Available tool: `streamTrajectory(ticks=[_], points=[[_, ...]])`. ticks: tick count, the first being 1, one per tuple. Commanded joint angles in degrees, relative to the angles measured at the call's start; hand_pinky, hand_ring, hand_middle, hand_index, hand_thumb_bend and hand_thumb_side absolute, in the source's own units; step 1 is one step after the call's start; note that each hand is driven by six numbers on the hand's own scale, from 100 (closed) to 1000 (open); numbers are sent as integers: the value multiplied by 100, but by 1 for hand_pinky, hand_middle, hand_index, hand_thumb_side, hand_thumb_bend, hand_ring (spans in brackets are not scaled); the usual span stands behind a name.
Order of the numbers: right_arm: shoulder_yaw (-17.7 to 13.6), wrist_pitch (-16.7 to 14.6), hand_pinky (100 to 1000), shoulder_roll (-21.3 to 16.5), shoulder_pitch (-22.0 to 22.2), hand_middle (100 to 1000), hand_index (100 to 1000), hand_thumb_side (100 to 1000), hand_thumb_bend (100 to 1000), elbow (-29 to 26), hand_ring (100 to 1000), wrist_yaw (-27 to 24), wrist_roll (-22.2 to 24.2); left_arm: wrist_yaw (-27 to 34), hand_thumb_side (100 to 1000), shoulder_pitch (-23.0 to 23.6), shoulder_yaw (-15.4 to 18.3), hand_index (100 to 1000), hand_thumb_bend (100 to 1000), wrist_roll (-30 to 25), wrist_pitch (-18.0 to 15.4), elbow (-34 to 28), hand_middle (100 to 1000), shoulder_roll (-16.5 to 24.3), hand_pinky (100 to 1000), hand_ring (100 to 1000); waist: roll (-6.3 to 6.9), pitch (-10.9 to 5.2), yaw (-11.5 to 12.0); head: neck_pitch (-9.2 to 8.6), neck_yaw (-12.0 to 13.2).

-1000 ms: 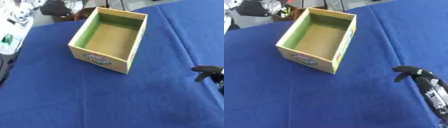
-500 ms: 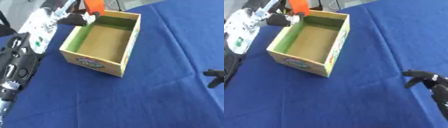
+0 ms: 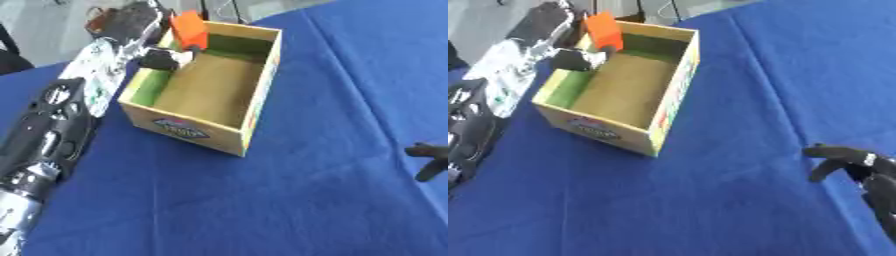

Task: Pick up objects on the table and place them in the box.

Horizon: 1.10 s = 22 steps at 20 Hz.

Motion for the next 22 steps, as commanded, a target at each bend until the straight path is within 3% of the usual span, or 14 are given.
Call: streamTrajectory(ticks=[1, 5, 10, 20, 22], points=[[23, 8, 973, -5, -59, 565, 848, 1000, 100, -117, 844, -26, 43, -281, 647, -201, 52, 466, 100, 258, -44, -66, 242, 91, 100, 193, -43, -104, -10, -91, 29], [34, 37, 975, 15, -55, 565, 848, 1000, 100, -117, 845, 5, 71, -634, 632, -306, -55, 476, 100, 601, 63, -385, 255, 114, 100, 205, -28, -97, -32, -116, 44], [42, 67, 977, 44, -66, 565, 848, 1000, 100, -117, 846, 38, 88, -1077, 637, -339, -167, 477, 100, 940, 31, -299, 258, -45, 100, 208, -11, -82, -70, -158, 92], [50, 117, 978, 65, -100, 565, 848, 1000, 100, -117, 848, 37, 104, -1933, 662, -314, -88, 495, 100, 763, -228, -31, 277, -281, 100, 241, 8, -68, -84, -161, 93], [49, 125, 978, 65, -98, 564, 848, 1000, 100, -117, 848, 38, 107, -2039, 720, -306, -69, 634, 100, 687, -219, 0, 384, -287, 100, 336, 8, -73, -78, -154, 86]])
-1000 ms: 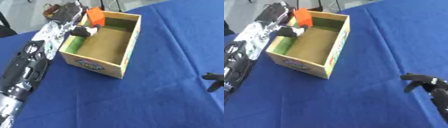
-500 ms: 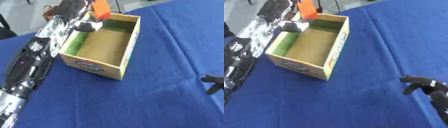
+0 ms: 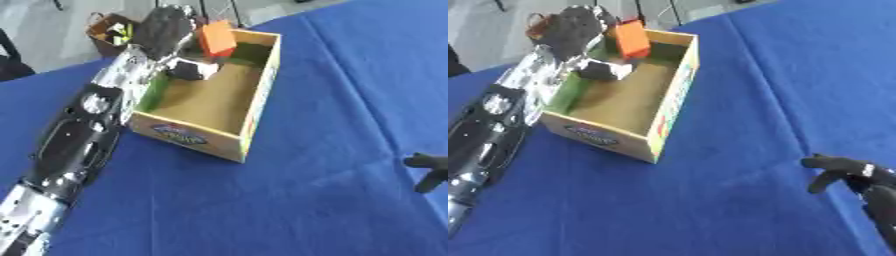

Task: Pick up objects on the table and place them in the box.

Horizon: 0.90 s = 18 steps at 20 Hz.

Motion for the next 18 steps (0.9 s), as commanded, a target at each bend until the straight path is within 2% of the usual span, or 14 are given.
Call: streamTrajectory(ticks=[1, 2, 3, 4, 5, 6, 8, 11, 12, 13, 15, 18], points=[[13, 19, 978, -27, -50, 565, 848, 1000, 100, -117, 848, 29, 6, -181, 752, -123, 96, 688, 100, -140, -1, -19, 448, 81, 100, 388, -53, -114, 13, -53, 5], [13, 24, 978, -27, -51, 565, 848, 1000, 100, -117, 848, 29, 6, -205, 780, -121, 101, 738, 104, -191, 1, -20, 509, 79, 152, 445, -53, -116, 14, -53, 5], [13, 29, 979, -26, -51, 564, 847, 1000, 100, -117, 849, 29, 7, -223, 872, -118, 106, 840, 205, -242, 0, -22, 659, 79, 335, 568, -53, -119, 15, -53, 6], [12, 34, 979, -26, -49, 564, 847, 1000, 100, -117, 849, 29, 6, -230, 928, -116, 112, 894, 266, -287, -4, -27, 764, 80, 429, 670, -54, -123, 17, -53, 6], [12, 41, 979, -25, -47, 564, 847, 1000, 100, -117, 849, 30, 5, -225, 969, -116, 115, 919, 285, -323, -21, -39, 795, 82, 480, 717, -55, -127, 20, -52, 4], [12, 48, 979, -25, -47, 564, 847, 1000, 100, -117, 849, 31, 4, -213, 1000, -115, 117, 962, 348, -347, -46, -54, 848, 85, 559, 776, -56, -131, 23, -52, 2], [16, 59, 979, -25, -51, 564, 847, 1000, 100, -117, 849, 27, 3, -156, 1000, -109, 122, 1000, 416, -375, -122, -82, 900, 87, 647, 832, -56, -135, 26, -57, 1], [24, 80, 980, -20, -54, 564, 846, 1000, 100, -117, 850, 23, 10, 24, 1000, -96, 150, 1000, 418, -396, -222, -89, 914, 88, 659, 842, -56, -139, 28, -61, -7], [25, 87, 980, -18, -53, 564, 846, 1000, 100, -117, 850, 26, 13, 70, 1000, -92, 146, 1000, 417, -406, -254, -90, 952, 93, 719, 876, -55, -139, 28, -65, -11], [25, 94, 980, -16, -53, 564, 846, 1000, 100, -117, 850, 28, 14, 115, 1000, -87, 148, 1000, 422, -417, -294, -92, 949, 95, 718, 875, -54, -140, 28, -65, -9], [29, 102, 980, -14, -53, 564, 846, 1000, 100, -117, 850, 28, 16, 212, 1000, -78, 187, 1000, 394, -412, -310, -117, 917, 99, 685, 850, -56, -143, 31, -66, -13], [27, 115, 981, -3, -33, 564, 846, 1000, 100, -117, 851, 33, 19, 435, 1000, -84, 388, 945, 302, -252, -149, -310, 804, 67, 539, 745, -79, -156, 72, -38, -41]])
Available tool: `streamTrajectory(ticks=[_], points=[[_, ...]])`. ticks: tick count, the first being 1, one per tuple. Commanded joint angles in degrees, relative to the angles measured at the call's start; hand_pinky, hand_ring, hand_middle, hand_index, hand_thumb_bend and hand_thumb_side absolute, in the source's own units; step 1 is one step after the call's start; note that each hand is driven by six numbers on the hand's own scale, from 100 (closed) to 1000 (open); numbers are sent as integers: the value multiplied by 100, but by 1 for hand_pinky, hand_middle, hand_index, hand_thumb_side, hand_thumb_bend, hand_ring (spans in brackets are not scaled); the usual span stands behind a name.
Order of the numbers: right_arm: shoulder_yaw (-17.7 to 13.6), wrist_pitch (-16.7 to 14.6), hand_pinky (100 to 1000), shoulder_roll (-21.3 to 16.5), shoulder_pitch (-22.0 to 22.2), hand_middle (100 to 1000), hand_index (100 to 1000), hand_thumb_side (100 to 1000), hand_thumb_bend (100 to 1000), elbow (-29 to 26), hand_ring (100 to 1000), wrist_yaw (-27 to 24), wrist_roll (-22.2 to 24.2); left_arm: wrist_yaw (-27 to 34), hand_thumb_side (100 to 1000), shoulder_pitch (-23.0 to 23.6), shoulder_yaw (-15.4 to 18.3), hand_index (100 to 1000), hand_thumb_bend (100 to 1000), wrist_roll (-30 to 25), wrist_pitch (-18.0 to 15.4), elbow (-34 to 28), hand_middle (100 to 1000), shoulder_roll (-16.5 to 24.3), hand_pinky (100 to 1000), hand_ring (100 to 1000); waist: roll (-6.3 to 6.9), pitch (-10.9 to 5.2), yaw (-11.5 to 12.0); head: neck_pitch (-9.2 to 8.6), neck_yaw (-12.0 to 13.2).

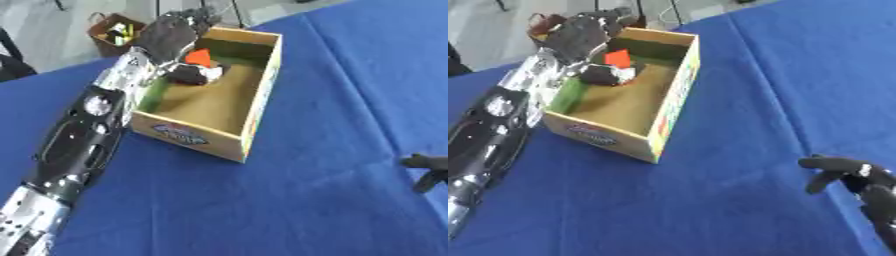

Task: Pick up objects on the table and place them in the box.

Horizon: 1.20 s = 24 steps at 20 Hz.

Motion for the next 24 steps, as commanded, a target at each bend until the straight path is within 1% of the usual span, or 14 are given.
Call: streamTrajectory(ticks=[1, 3, 6, 9, 12, 13, 14, 15, 17, 19, 20, 21, 22, 24], points=[[-11, 22, 981, -6, -21, 564, 846, 1000, 100, -117, 851, 36, -9, 263, 1000, -113, 337, 914, 232, 201, 167, -368, 765, 57, 494, 702, -88, -163, 50, -20, -39], [-30, 30, 980, -7, 10, 564, 846, 1000, 100, -117, 851, 41, -29, 438, 1000, -144, 604, 882, 208, 373, 339, -641, 709, 62, 436, 642, -106, -194, 109, 31, -81], [-70, 23, 978, -28, 60, 565, 846, 1000, 100, -117, 851, 26, -85, 689, 1000, -115, 924, 852, 169, 623, 571, -1045, 645, 135, 388, 588, -135, -249, 220, 119, -171], [-111, -5, 976, -61, 108, 566, 846, 1000, 100, -117, 850, -4, -152, 929, 1000, 17, 1033, 825, 136, 863, 676, -1435, 607, 292, 356, 559, -172, -300, 328, 194, -261], [-154, -46, 974, -90, 158, 566, 845, 1000, 100, -117, 849, -42, -225, 1156, 998, 217, 1065, 812, 128, 1090, 742, -1803, 583, 448, 332, 538, -222, -348, 425, 258, -337], [-175, -68, 971, -99, 180, 567, 845, 1000, 100, -117, 848, -61, -257, 1232, 974, 310, 1078, 793, 102, 1166, 764, -1927, 550, 499, 295, 509, -263, -374, 483, 292, -384], [-200, -93, 970, -108, 205, 568, 845, 1000, 100, -117, 848, -83, -292, 1475, 957, 506, 1068, 781, 100, 1250, 849, -2273, 532, 544, 277, 495, -301, -395, 543, 312, -427], [-220, -113, 970, -117, 225, 568, 845, 1000, 100, -117, 848, -102, -322, 2025, 954, 807, 993, 780, 100, 1255, 1086, -2887, 529, 624, 273, 493, -334, -415, 593, 329, -458], [-244, -137, 969, -131, 252, 568, 845, 1000, 100, -117, 848, -132, -362, 3581, 944, 1257, 849, 773, 100, 1099, 1694, -4058, 520, 894, 263, 485, -372, -443, 654, 350, -489], [-269, -154, 967, -139, 273, 570, 844, 1000, 100, -117, 847, -167, -400, 5298, 893, 1609, 929, 749, 100, 1095, 2068, -4890, 491, 1159, 235, 462, -429, -479, 743, 365, -534], [-283, -164, 966, -142, 286, 570, 844, 1000, 100, -117, 847, -194, -423, 5984, 875, 1813, 1025, 740, 100, 1178, 2174, -5236, 483, 1241, 228, 456, -466, -500, 796, 375, -559], [-296, -176, 965, -145, 298, 571, 844, 1000, 100, -117, 846, -222, -445, 6500, 859, 2015, 1122, 730, 100, 1282, 2241, -5504, 474, 1281, 219, 448, -504, -520, 845, 384, -580], [-309, -187, 964, -149, 310, 571, 844, 1000, 100, -117, 846, -247, -463, 6857, 849, 2163, 1198, 722, 100, 1379, 2248, -5643, 466, 1301, 211, 440, -533, -536, 884, 392, -596], [-351, -220, 961, -155, 334, 572, 843, 1000, 100, -117, 844, -298, -520, 7284, 829, 2494, 1361, 708, 100, 1614, 2048, -5745, 453, 1242, 201, 427, -605, -567, 987, 412, -638]])
